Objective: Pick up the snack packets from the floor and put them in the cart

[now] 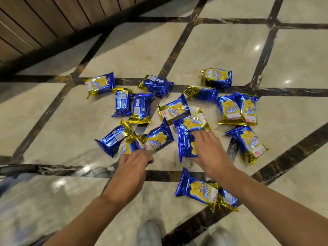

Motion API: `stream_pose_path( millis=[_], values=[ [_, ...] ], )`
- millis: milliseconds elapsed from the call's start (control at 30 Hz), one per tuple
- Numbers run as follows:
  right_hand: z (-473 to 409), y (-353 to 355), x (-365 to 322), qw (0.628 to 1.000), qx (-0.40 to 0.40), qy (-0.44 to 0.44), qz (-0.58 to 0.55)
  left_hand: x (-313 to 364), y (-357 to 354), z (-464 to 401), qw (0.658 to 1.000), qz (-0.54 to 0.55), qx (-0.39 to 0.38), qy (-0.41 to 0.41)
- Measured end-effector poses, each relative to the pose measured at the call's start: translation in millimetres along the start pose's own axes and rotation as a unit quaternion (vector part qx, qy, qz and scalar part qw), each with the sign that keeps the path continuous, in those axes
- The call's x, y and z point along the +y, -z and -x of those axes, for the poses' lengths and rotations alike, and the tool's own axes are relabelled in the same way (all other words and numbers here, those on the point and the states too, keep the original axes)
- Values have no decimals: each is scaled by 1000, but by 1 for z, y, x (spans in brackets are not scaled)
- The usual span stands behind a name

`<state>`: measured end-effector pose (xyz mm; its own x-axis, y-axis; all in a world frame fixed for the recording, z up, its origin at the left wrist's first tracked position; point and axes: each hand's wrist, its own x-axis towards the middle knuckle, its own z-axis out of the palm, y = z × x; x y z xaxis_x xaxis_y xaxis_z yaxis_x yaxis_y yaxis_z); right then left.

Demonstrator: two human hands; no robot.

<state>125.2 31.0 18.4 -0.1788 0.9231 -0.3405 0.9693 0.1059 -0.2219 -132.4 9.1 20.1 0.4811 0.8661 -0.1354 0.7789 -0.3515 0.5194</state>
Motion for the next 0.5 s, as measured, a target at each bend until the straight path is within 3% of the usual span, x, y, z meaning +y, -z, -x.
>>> stream_pose_path(
  millis=[200,367,500],
  values=[
    [68,167,-83,1000,3,-8,-26,90,166,39,998,-38,34,-41],
    [130,362,-184,998,51,31,3,182,377,101,993,-99,39,-44],
    [173,493,-269,994,61,93,22,244,524,162,982,-170,87,-11]
  ],
)
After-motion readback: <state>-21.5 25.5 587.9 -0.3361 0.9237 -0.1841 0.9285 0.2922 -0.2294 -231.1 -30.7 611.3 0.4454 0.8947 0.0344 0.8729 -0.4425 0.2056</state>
